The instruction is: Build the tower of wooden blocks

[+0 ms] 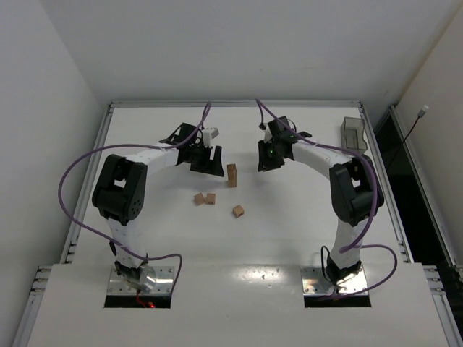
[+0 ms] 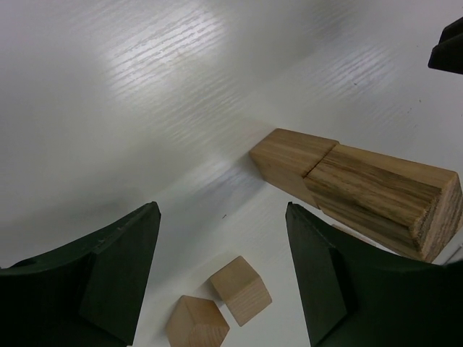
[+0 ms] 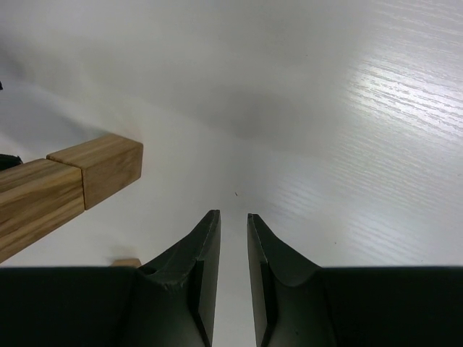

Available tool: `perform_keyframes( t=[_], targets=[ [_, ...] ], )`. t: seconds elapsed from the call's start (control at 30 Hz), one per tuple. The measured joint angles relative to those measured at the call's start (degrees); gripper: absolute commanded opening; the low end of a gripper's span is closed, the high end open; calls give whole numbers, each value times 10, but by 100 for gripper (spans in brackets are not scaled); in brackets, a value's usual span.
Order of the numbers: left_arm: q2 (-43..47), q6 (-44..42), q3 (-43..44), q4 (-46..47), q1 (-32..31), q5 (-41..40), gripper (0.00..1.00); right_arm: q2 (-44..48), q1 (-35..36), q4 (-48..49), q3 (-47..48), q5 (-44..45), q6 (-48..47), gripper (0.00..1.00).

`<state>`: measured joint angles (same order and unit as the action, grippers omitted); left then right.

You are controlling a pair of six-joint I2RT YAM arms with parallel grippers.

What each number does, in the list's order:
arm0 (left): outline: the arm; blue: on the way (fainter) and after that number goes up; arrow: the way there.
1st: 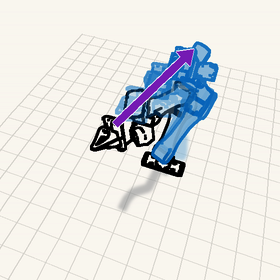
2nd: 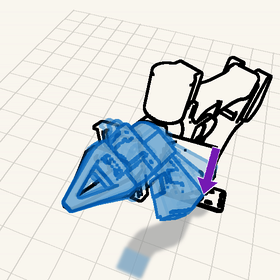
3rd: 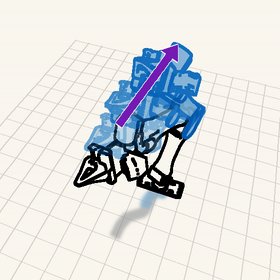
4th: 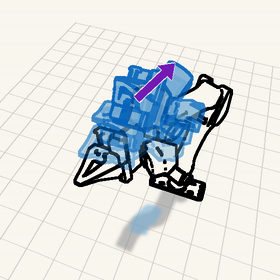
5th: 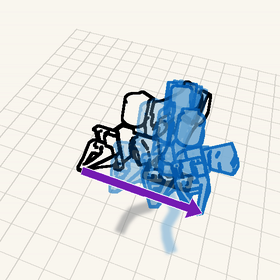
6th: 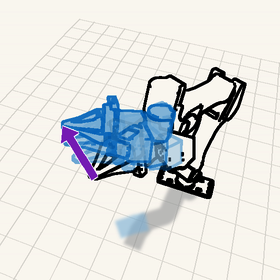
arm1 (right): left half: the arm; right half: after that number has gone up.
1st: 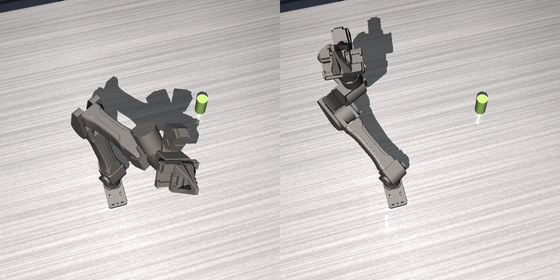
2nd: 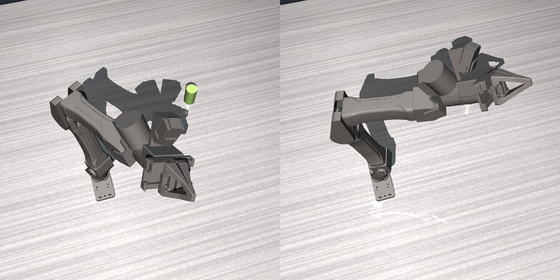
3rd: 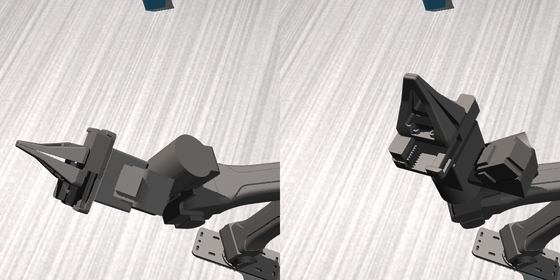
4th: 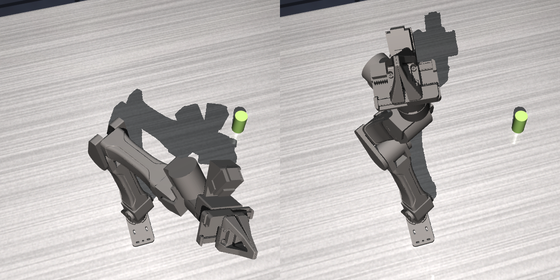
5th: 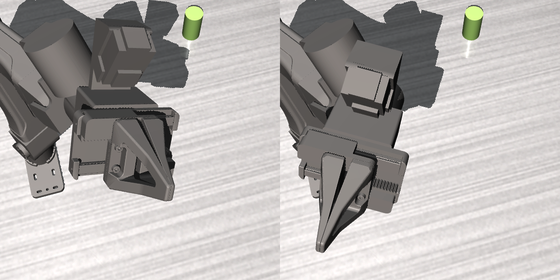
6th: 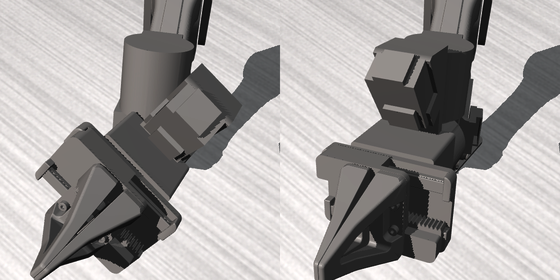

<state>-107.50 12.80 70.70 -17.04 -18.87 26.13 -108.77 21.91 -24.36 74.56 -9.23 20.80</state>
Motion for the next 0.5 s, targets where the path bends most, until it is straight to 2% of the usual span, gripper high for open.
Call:
perform_keyframes(
  t=[0.5],
  targets=[
    [-5,0,9,-5,-9,7,72,0,-1,0,0,-6,0,19]
  ],
)
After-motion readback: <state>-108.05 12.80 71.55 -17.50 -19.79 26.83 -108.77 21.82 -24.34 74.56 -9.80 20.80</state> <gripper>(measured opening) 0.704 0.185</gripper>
